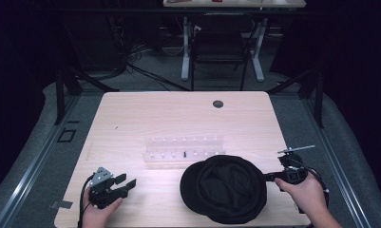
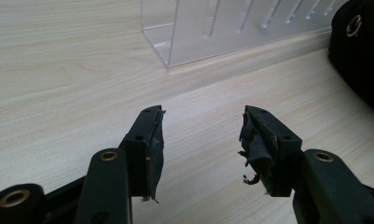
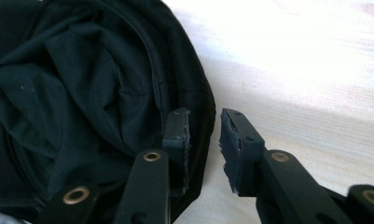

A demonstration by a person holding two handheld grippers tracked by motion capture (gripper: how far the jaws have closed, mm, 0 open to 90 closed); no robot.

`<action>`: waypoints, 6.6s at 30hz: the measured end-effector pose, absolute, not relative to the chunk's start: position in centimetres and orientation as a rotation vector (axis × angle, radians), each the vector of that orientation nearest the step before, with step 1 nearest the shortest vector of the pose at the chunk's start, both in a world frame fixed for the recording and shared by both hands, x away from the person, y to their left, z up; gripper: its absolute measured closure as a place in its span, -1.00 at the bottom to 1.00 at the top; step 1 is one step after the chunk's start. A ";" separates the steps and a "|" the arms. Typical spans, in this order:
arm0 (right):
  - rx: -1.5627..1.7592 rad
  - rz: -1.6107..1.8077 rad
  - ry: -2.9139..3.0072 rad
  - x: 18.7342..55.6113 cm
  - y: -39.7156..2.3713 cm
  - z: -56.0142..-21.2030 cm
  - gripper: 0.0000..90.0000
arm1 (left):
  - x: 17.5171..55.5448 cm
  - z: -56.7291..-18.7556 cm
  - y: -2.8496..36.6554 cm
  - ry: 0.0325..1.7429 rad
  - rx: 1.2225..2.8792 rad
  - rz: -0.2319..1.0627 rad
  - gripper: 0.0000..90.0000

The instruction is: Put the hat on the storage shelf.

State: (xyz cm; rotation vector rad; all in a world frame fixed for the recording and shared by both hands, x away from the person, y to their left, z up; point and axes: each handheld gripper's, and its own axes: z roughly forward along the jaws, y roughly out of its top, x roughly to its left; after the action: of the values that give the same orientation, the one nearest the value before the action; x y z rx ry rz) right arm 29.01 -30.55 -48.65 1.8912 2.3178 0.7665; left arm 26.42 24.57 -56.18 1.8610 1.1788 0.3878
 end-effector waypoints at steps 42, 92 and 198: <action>2.147 0.686 2.402 30.4 -30.1 -50.5 0.93 | 26.4 -56.2 24.6 1.185 1.866 0.382 0.09; 2.114 1.298 2.460 30.2 -27.7 -40.8 0.97 | 26.5 -56.4 24.5 1.188 1.868 0.376 0.09; 1.761 1.893 2.181 37.0 -20.0 -31.1 0.97 | 26.7 -56.3 24.7 1.181 1.859 0.361 0.09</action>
State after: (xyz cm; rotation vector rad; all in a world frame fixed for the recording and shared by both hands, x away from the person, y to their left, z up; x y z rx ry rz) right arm 37.02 -19.96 -31.06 1.7615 2.1806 1.8931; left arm 26.72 24.72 -56.32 1.8591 1.1811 0.3609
